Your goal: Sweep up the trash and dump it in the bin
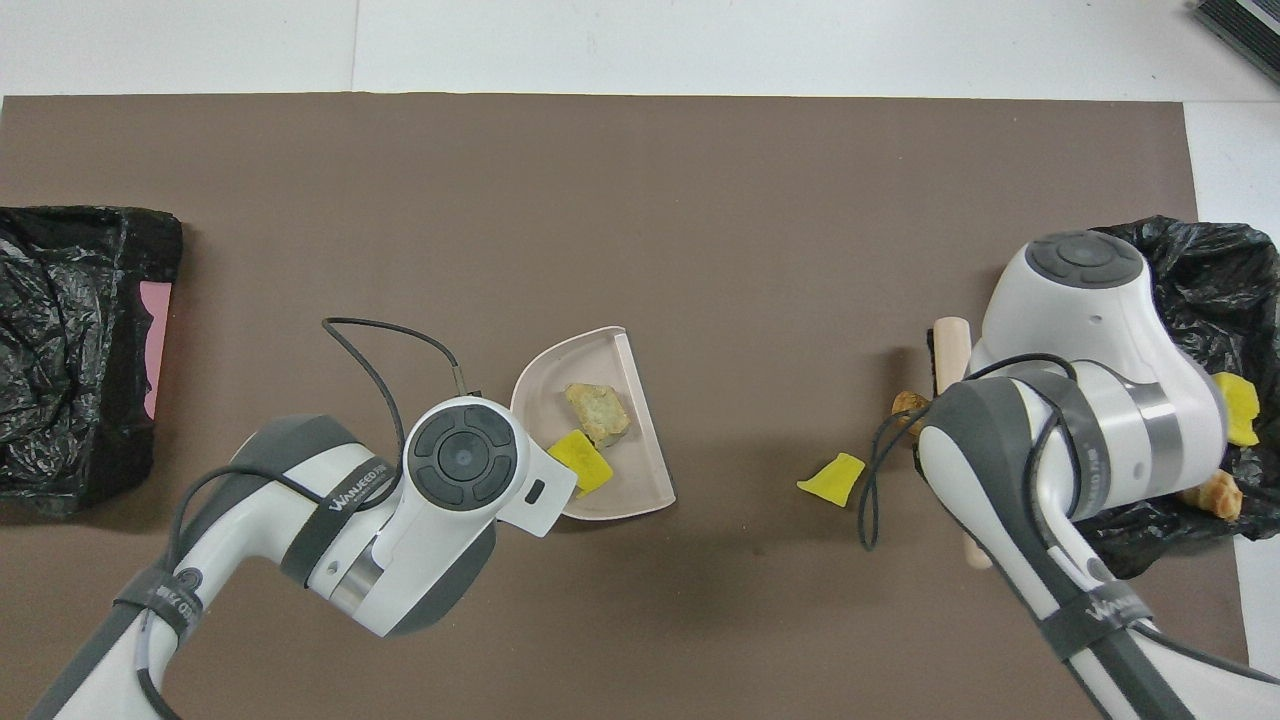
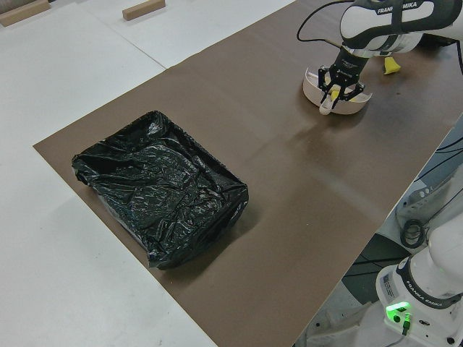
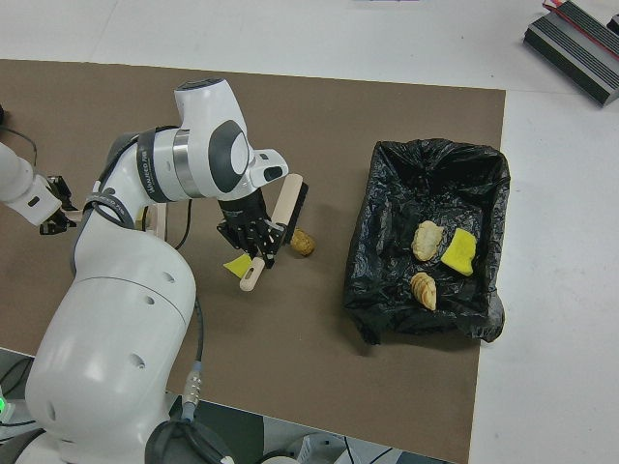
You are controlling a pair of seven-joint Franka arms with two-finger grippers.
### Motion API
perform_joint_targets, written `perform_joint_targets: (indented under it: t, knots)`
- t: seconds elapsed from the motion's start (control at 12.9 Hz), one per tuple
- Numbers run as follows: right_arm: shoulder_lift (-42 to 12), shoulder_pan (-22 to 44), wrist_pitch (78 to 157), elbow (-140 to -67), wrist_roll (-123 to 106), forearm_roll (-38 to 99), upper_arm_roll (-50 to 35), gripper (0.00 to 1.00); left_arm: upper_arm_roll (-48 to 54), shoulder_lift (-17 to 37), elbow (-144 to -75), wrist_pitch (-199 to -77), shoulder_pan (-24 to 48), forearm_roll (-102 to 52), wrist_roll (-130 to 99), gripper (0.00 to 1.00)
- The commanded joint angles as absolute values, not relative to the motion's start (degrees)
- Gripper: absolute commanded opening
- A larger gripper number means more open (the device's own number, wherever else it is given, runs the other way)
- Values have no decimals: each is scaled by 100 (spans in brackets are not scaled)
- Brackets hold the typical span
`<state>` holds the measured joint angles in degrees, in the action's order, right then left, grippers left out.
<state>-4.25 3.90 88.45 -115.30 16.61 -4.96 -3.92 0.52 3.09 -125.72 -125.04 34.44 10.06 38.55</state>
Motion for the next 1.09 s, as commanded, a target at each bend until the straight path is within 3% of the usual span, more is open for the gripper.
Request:
perform_joint_targets:
  t: [0.0, 0.16, 0.47, 1.01]
  knots:
    - [375, 36, 9410, -12713, 1679, -826, -475, 0, 9, 132, -12823, -12656, 3560, 1116, 3691, 0]
    - [1042, -26, 10156, -13802, 1626, -783, -483, 0, 9, 132, -12832, -12656, 3568, 1116, 3683, 0]
    - [1450, 218, 10353, -14352, 1679, -291, -501, 0, 9, 62, -12928, -12621, 3673, 1116, 3560, 0]
    - [906, 1247, 11302, -14169, 2294, -36, -510, 0, 9, -9, -13052, -12656, 3700, 1116, 3551, 0]
